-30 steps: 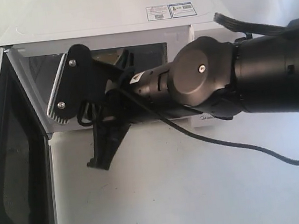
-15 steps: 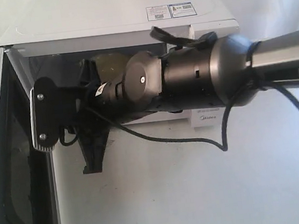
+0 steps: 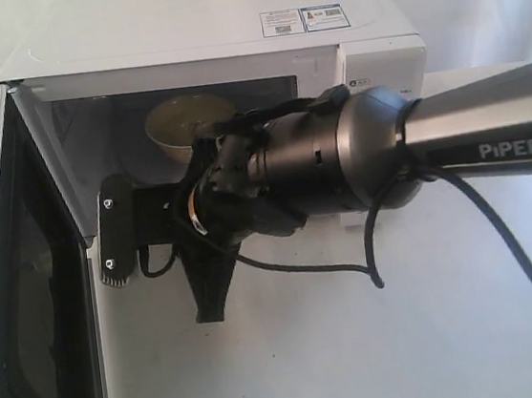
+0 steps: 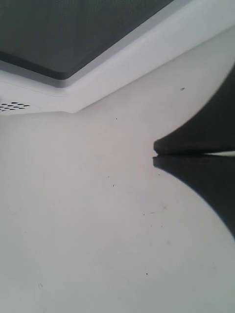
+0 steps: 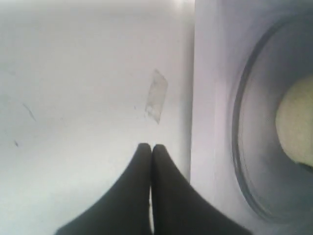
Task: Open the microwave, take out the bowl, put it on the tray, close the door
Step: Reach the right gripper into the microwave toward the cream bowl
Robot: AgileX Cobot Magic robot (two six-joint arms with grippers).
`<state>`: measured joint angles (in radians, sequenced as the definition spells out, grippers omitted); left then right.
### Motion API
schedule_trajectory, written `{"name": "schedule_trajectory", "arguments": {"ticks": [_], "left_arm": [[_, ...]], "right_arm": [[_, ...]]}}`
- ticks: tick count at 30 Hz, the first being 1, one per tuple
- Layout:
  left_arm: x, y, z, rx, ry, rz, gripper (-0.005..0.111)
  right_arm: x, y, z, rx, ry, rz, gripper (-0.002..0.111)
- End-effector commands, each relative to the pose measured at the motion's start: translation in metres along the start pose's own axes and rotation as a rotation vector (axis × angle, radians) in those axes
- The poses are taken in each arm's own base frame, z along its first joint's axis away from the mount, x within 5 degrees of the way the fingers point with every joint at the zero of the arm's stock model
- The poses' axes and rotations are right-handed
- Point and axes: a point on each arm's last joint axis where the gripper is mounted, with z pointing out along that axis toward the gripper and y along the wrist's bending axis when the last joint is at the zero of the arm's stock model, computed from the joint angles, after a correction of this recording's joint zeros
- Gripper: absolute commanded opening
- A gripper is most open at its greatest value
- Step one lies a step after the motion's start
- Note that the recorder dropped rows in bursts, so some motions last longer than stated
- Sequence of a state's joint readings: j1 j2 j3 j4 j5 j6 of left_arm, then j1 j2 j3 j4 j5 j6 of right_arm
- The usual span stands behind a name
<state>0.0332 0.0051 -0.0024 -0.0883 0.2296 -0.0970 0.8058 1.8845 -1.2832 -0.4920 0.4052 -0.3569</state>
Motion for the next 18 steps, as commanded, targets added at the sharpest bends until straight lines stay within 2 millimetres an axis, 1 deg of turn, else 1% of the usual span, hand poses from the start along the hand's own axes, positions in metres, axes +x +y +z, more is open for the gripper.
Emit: {"name": "schedule_trajectory", "arguments": {"ticks": [1,2,7,10,13,16,18], "left_arm": [[0.001,0.0,0.0,0.001,-0.001,-0.009,0.0],[0.001,0.0,0.0,0.001,-0.001,-0.009,0.0],[0.001,0.0,0.0,0.001,-0.001,-0.009,0.0],[0.001,0.0,0.0,0.001,-0.001,-0.009,0.0],[0.001,0.0,0.0,0.001,-0.001,-0.009,0.0],[0.001,0.0,0.0,0.001,-0.001,-0.009,0.0],[0.001,0.0,0.0,0.001,-0.001,-0.009,0.0]], "right_arm": [[0.0,-0.001,0.004,0.158,0.12,-0.048,0.0],[-0.001,-0.003,0.008,0.209,0.115,-0.072,0.0],[-0.007,-0.001,0.019,0.227,0.07,-0.18,0.0],[-0.01,-0.003,0.025,0.247,0.055,-0.152,0.0],[-0.008,-0.007,0.034,0.317,0.094,-0.166,0.0],[-0.008,-0.014,0.035,0.398,0.118,-0.171,0.0],[-0.01,-0.015,0.035,0.402,0.099,-0.199,0.0]]}}
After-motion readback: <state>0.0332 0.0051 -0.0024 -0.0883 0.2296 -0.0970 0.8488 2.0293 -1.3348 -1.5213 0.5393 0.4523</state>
